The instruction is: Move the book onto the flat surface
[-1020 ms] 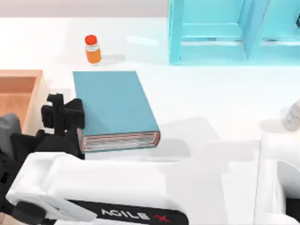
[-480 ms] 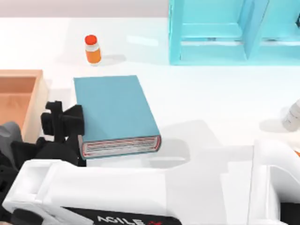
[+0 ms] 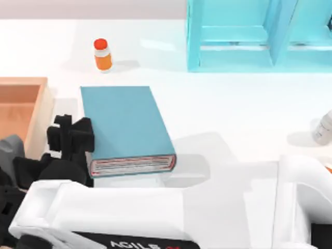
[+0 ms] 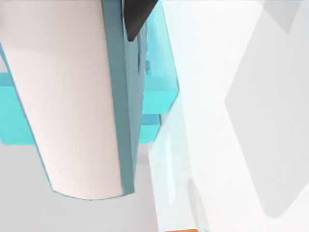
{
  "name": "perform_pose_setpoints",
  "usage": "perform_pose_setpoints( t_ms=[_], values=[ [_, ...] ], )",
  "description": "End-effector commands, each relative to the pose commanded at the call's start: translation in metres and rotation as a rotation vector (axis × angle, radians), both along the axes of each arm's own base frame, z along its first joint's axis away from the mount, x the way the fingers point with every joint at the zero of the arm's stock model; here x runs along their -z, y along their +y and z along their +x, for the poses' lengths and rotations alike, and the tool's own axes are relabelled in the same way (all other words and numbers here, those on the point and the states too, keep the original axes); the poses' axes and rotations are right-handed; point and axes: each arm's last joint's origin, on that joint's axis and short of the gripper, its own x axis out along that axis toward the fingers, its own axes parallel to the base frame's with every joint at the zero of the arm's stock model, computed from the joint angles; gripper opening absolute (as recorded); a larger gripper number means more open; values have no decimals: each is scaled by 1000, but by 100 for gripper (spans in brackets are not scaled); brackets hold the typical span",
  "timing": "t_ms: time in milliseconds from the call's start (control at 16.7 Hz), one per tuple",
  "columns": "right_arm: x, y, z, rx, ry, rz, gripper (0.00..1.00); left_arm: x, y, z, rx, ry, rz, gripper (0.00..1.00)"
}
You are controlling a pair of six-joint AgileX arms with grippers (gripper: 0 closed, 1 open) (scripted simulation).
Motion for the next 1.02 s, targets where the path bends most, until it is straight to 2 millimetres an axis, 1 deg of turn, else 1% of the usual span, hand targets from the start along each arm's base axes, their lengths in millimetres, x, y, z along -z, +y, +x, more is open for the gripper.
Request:
perform_pose_setpoints(
  t_ms=[120, 900, 960, 1020],
  values=[
    [0, 0, 0, 0, 0, 0, 0, 0, 0, 0, 0, 0, 0, 100],
    [0, 0, 0, 0, 0, 0, 98, 0, 0, 0, 0, 0, 0, 100],
    [0, 0, 0, 0, 0, 0, 100, 0, 0, 0, 0, 0, 0, 100],
    [0, 0, 0, 0, 0, 0, 100, 0, 0, 0, 0, 0, 0, 100]
  ],
)
